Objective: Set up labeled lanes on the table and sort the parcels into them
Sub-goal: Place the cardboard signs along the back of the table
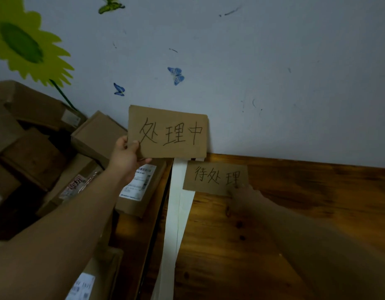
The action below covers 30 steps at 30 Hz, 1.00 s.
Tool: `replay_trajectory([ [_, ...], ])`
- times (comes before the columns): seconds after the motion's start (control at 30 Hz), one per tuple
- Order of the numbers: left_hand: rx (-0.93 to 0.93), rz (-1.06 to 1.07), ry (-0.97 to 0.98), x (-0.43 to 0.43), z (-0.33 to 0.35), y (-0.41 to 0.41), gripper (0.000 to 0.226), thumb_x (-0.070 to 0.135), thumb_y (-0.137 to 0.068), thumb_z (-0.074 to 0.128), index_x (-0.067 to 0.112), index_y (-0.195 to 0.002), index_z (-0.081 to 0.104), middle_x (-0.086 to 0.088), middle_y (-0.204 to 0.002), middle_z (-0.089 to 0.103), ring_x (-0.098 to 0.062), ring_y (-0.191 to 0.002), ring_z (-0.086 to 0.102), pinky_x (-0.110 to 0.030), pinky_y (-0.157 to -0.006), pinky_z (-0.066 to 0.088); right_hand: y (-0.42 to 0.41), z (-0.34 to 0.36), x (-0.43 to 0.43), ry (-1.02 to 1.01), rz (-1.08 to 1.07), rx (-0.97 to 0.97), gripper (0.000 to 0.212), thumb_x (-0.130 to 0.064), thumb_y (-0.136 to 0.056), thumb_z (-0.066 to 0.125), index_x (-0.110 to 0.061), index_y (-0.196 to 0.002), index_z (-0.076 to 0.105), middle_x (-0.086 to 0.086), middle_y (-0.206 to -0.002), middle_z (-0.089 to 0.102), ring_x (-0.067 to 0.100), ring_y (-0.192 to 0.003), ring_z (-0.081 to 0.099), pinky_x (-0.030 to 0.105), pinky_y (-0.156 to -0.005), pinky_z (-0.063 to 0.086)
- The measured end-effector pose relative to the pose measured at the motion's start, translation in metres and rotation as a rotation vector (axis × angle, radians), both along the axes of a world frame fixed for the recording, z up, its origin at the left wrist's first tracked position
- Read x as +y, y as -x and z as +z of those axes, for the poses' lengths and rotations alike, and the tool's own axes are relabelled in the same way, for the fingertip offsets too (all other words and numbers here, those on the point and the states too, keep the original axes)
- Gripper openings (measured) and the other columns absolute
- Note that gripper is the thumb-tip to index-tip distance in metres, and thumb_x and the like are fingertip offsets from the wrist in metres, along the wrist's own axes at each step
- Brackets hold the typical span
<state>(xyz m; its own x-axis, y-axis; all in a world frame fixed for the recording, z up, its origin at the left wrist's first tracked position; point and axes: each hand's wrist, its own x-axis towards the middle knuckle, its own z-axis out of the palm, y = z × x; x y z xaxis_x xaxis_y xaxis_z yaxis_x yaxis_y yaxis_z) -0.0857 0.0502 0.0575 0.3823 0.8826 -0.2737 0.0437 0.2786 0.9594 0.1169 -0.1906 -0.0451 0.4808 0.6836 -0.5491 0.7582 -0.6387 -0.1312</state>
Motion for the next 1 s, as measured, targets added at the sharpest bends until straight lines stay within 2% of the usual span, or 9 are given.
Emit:
replay_trajectory([
  [0.1,0.016,0.004,-0.008,0.001,-0.001,0.001,0.015,0.019,-0.099,0.041,0.021,-0.113,0.044,-0.009,-0.119,0.057,-0.028,-0.097,0.064,-0.033,-0.063,0.057,-0.009,-0.014,0.006,0.007,0.010,-0.051,0.070,-0.053,-0.095,0.035,-0.018,-0.151,0.012,0.013,-0.158,0.009,0.038,-0.142,0.014,0.057,-0.111,0.018],
  [0.2,0.013,0.034,-0.004,-0.001,-0.003,0.006,0.018,0.017,-0.099,0.041,0.019,-0.117,0.042,-0.011,-0.121,0.055,-0.030,-0.100,0.062,-0.031,-0.061,0.057,-0.018,-0.016,0.020,0.001,-0.086,-0.023,0.076,-0.058,-0.092,0.031,-0.018,-0.152,0.006,0.013,-0.159,0.003,0.039,-0.143,0.007,0.057,-0.111,0.014],
  [0.33,0.025,0.027,0.017,-0.015,-0.006,0.011,0.011,0.014,-0.099,0.040,0.021,-0.105,0.046,-0.011,-0.121,0.055,-0.029,-0.100,0.061,-0.031,-0.058,0.056,-0.014,0.007,0.041,-0.339,-0.402,0.239,0.063,-0.050,-0.096,0.036,-0.009,-0.144,0.034,0.018,-0.150,0.031,0.038,-0.136,0.030,0.051,-0.111,0.027],
  [0.43,0.008,-0.038,0.069,-0.036,-0.002,0.002,0.013,0.013,-0.100,0.038,0.023,-0.098,0.046,-0.011,-0.123,0.054,-0.030,-0.102,0.060,-0.033,-0.061,0.055,-0.008,0.040,0.045,-0.710,-0.689,0.634,0.047,-0.052,-0.094,0.045,-0.014,-0.119,0.060,0.010,-0.124,0.059,0.029,-0.109,0.058,0.032,-0.086,0.048],
  [0.53,-0.034,-0.133,0.133,-0.059,0.004,-0.013,0.012,0.015,-0.100,0.038,0.022,-0.105,0.046,-0.010,-0.122,0.054,-0.030,-0.105,0.060,-0.033,-0.063,0.057,-0.009,0.068,0.024,-0.817,-0.656,0.641,0.025,-0.043,-0.087,0.064,-0.020,-0.092,0.055,0.000,-0.099,0.060,0.012,-0.084,0.058,0.019,-0.060,0.048],
  [0.67,-0.105,-0.200,0.198,-0.081,0.014,-0.030,0.013,0.019,-0.100,0.039,0.021,-0.110,0.047,-0.011,-0.119,0.058,-0.030,-0.104,0.062,-0.035,-0.065,0.058,-0.019,0.090,-0.018,-0.886,-0.810,0.606,0.035,-0.028,-0.089,0.064,-0.008,-0.116,0.056,0.005,-0.106,0.060,0.023,-0.097,0.058,0.035,-0.078,0.054],
  [0.8,-0.074,-0.220,0.121,-0.102,0.017,-0.045,0.017,0.013,-0.099,0.038,0.019,-0.113,0.045,-0.012,-0.119,0.057,-0.031,-0.102,0.062,-0.036,-0.065,0.057,-0.024,0.094,-0.058,-0.942,-0.954,0.578,0.032,-0.019,-0.096,0.054,-0.005,-0.124,0.052,0.006,-0.102,0.057,0.024,-0.093,0.056,0.029,-0.062,0.048],
  [0.9,-0.063,-0.156,0.055,-0.115,0.021,-0.059,0.017,0.012,-0.099,0.037,0.018,-0.112,0.046,-0.009,-0.115,0.058,-0.026,-0.098,0.061,-0.033,-0.059,0.056,-0.034,0.097,-0.081,-0.950,-1.054,0.530,0.034,-0.018,-0.098,0.048,-0.004,-0.128,0.050,0.013,-0.114,0.057,0.029,-0.102,0.055,0.036,-0.077,0.051],
  [1.0,-0.051,-0.034,-0.024,-0.125,0.026,-0.076,0.014,0.012,-0.099,0.036,0.015,-0.111,0.042,-0.010,-0.114,0.054,-0.023,-0.089,0.060,-0.031,-0.054,0.054,-0.056,0.098,-0.110,-0.952,-1.076,0.466,0.034,-0.016,-0.100,0.044,-0.004,-0.132,0.047,0.016,-0.119,0.055,0.029,-0.101,0.052,0.036,-0.075,0.046],
])
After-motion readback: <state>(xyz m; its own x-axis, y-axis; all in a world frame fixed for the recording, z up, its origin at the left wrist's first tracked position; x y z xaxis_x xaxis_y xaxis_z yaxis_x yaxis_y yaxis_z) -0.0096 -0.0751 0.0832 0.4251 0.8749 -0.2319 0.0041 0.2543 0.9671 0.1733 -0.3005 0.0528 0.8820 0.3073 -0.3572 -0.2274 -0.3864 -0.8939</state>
